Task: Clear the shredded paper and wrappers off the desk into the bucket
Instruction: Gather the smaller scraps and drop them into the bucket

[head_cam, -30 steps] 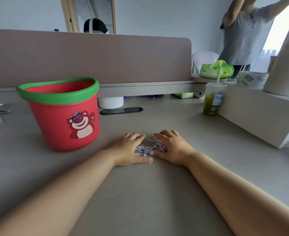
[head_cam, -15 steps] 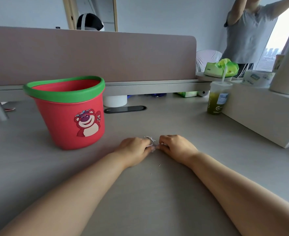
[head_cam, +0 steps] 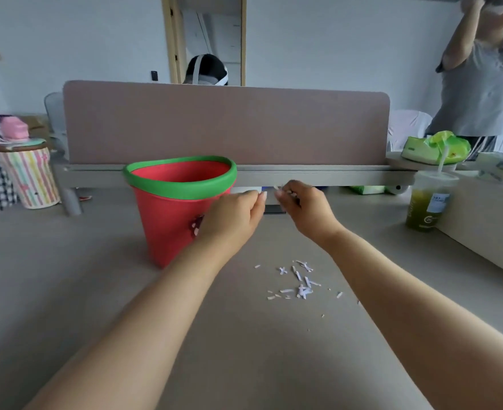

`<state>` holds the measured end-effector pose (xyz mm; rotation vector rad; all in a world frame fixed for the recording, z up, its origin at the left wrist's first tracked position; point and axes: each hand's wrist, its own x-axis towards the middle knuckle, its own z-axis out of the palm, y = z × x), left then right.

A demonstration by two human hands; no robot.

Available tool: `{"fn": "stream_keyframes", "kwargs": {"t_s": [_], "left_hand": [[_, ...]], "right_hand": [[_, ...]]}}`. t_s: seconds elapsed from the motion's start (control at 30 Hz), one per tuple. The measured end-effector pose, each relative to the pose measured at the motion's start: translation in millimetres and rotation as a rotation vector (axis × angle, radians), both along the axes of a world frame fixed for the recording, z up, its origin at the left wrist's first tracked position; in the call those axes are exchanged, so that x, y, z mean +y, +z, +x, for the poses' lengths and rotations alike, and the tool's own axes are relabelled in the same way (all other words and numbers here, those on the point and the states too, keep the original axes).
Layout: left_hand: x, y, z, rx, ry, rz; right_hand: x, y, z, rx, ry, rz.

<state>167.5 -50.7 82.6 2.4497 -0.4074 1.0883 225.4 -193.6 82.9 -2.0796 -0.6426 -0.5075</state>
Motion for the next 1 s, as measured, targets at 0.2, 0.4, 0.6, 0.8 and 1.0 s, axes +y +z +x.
{"fn": "stream_keyframes", "kwargs": {"t_s": [0.2,0.4,0.6,0.8,1.0], "left_hand": [[51,67,14,-0.066,0.272,0.035],[97,90,40,0.399,0.396,0.133],[128,81,36,0.626,0.235,-0.011],[131,75,31,0.357,0.290,-0.039],[127,80,31,0.282,0.354,-0.068]], "right_hand": [[63,64,20,-0.181,0.098,0.116],[118,89,44,-0.197,0.180,0.093],[136,83,51,-0.178,0.197,0.065],[143,80,51,-0.093,0.242,-0.046],[139,77,50,-0.095,0.215,-0.123]]}}
